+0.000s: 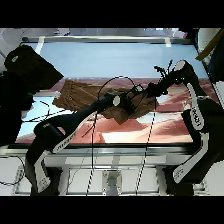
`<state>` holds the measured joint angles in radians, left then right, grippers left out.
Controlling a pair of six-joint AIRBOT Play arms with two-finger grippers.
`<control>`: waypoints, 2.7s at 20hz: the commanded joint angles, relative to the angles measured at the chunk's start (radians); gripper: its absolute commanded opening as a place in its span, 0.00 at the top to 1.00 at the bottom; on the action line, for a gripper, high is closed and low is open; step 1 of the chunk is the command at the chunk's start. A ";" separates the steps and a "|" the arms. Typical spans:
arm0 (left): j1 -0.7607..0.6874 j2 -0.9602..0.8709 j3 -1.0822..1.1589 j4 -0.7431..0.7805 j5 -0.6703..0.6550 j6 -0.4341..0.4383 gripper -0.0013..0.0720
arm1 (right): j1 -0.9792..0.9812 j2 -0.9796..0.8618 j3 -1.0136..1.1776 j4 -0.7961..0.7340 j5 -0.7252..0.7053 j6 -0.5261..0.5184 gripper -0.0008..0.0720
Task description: Fold the clothes and pants, and hang the long-sleeved shirts on hangers.
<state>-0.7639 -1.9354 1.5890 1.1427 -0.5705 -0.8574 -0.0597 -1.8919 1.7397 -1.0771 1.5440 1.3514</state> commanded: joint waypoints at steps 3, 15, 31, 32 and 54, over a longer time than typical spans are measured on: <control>0.008 -0.003 0.014 0.001 0.011 -0.058 0.95 | 0.000 0.001 0.000 0.000 0.000 0.000 0.97; 0.220 0.065 0.072 0.114 -0.024 -0.482 0.95 | 0.000 0.001 0.000 0.001 0.000 0.000 0.97; 0.424 0.424 0.072 0.171 -0.252 -0.523 0.12 | -0.159 0.097 0.098 -0.132 0.060 -0.051 0.48; 0.440 0.447 0.072 0.171 -0.272 -0.523 0.12 | -0.213 0.109 0.097 -0.122 0.050 -0.048 0.48; 0.370 0.262 0.071 0.174 -0.538 -0.280 0.95 | -0.166 -0.018 -0.194 0.151 -0.215 -0.089 0.35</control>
<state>-0.3923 -1.6592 1.6596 1.3174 -1.1004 -1.1439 -0.2638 -1.9045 1.5467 -0.9199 1.3407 1.2655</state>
